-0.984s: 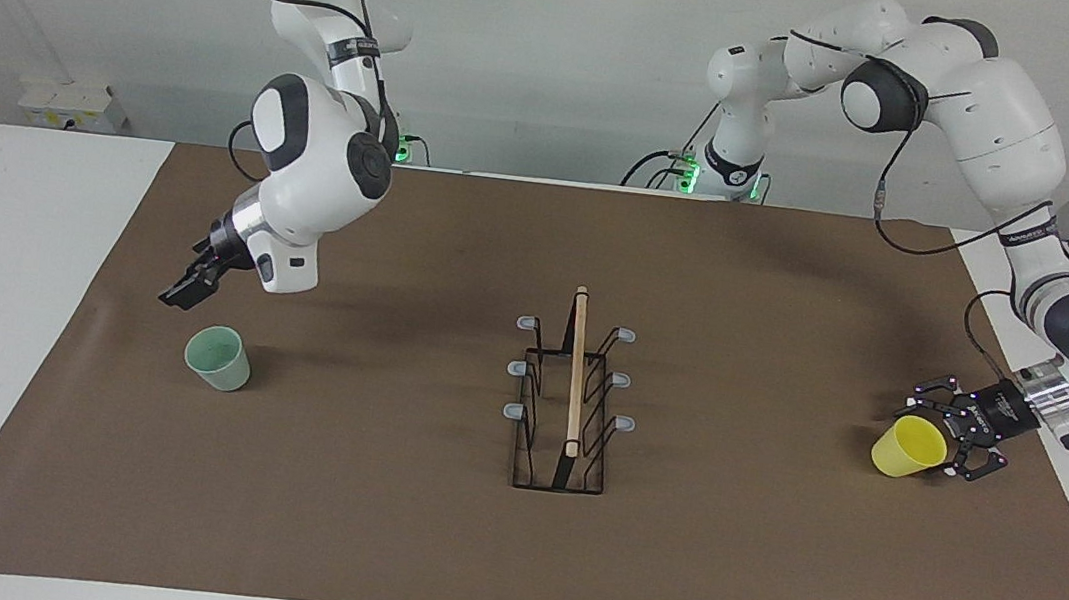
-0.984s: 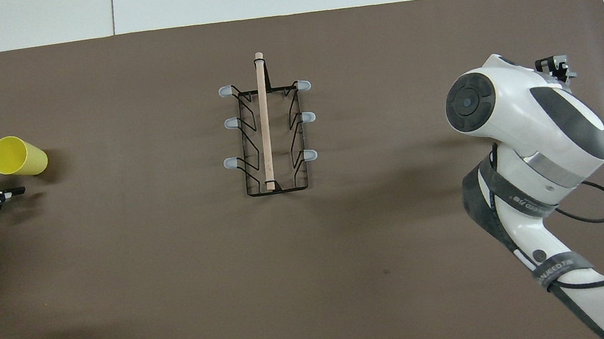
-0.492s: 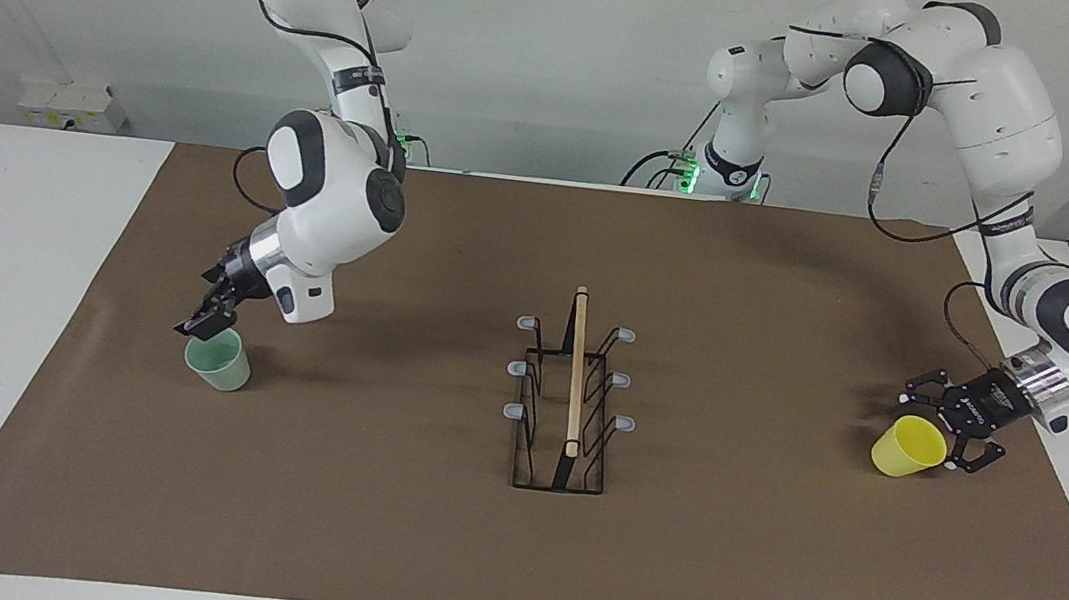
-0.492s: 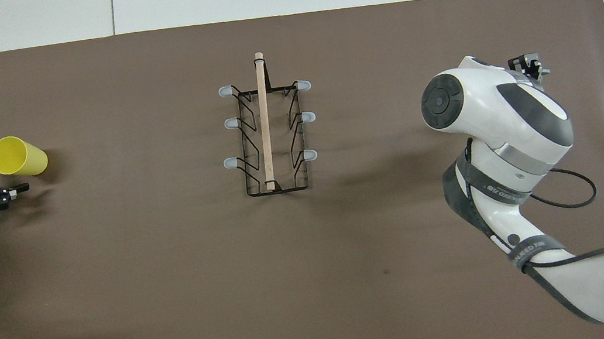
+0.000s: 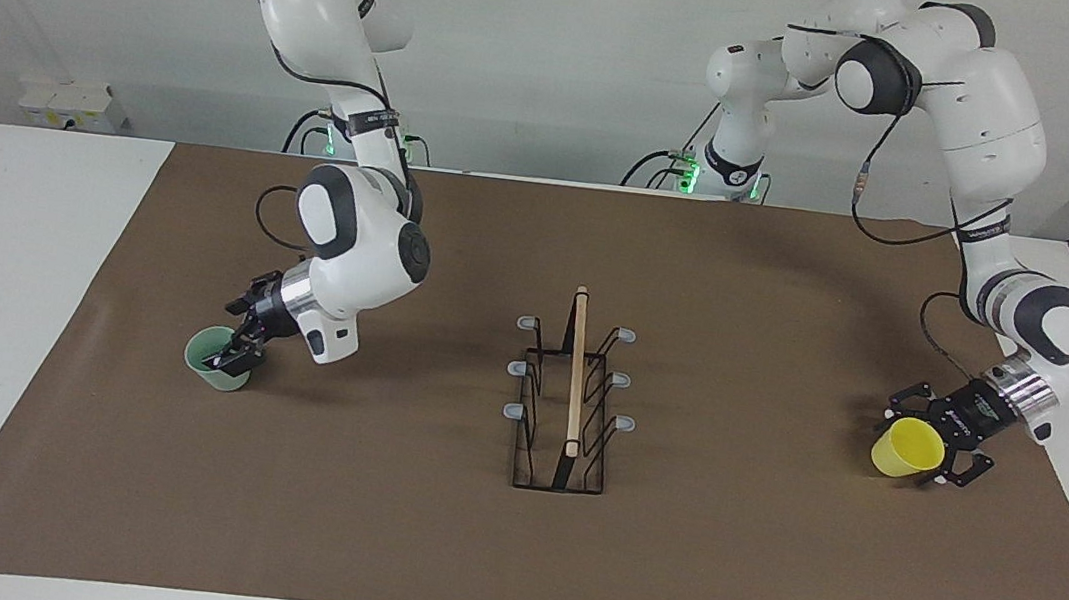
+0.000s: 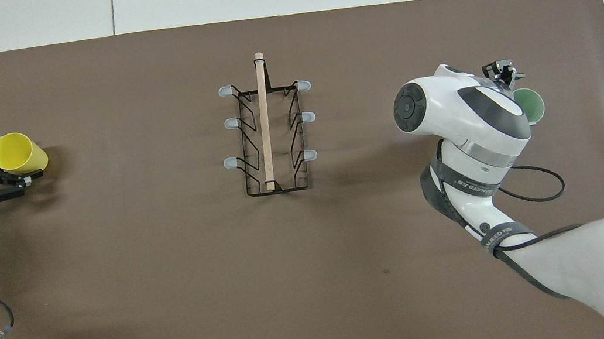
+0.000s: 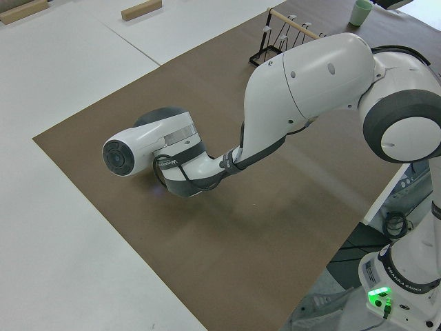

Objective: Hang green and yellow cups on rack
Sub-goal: 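Lift the yellow cup with the left gripper toward the rack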

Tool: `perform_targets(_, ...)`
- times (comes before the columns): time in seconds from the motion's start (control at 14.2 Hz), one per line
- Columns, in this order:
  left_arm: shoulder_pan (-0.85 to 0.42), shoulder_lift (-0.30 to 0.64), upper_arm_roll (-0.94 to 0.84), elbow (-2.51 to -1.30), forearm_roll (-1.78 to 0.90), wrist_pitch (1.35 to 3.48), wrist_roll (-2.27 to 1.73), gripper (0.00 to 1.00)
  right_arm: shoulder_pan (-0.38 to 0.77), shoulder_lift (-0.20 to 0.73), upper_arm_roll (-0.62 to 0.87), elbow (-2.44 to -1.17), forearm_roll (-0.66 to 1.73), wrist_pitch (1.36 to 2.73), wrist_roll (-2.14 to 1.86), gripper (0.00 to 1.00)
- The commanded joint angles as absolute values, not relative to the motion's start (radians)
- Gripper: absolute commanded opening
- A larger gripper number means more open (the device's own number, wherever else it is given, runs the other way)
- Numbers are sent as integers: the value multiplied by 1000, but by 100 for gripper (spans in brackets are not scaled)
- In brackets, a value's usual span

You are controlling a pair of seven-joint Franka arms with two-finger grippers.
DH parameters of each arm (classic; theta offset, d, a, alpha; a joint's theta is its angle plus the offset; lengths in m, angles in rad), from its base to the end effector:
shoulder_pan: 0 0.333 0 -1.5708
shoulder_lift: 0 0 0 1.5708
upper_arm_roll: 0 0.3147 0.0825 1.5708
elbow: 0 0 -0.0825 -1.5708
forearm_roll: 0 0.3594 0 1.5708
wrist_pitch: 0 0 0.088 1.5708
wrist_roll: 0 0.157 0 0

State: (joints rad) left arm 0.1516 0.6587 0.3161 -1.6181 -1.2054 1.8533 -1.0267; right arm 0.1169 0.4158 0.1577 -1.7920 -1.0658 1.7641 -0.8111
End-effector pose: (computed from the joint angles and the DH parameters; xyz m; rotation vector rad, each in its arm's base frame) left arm 0.6424 0.1645 0.2383 1.1879 1.9796 -0.6707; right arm 0.6054 0.0387 0.3126 1.6087 1.5811 -0.7513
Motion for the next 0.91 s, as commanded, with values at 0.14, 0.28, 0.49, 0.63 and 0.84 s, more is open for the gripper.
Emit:
perform_targets(0.14, 115, 624, 313, -1641, -1230, 1878, -1029, 28, 156, 449, 160, -1779, -1115, 1759, -769, 100)
perform_targets(0.28, 98, 623, 313, -1611, -1220, 1885, -1028, 0, 172, 453, 160, -1814, -1117, 1804, -747, 100)
perform_targets(0.49, 16, 595, 324, -1557, -1143, 1908, -1043, 0, 166, 454, 160, -1861, -1140, 1833, -698, 100)
perform_targets(0.63, -27, 530, 325, -1566, -1060, 1971, -1045, 0, 149, 446, 160, -1906, -1140, 1865, -696, 100)
perform_targets(0.84, -109, 470, 324, -1568, -881, 1983, -1043, 0, 123, 440, 160, -1942, -1143, 1897, -696, 100)
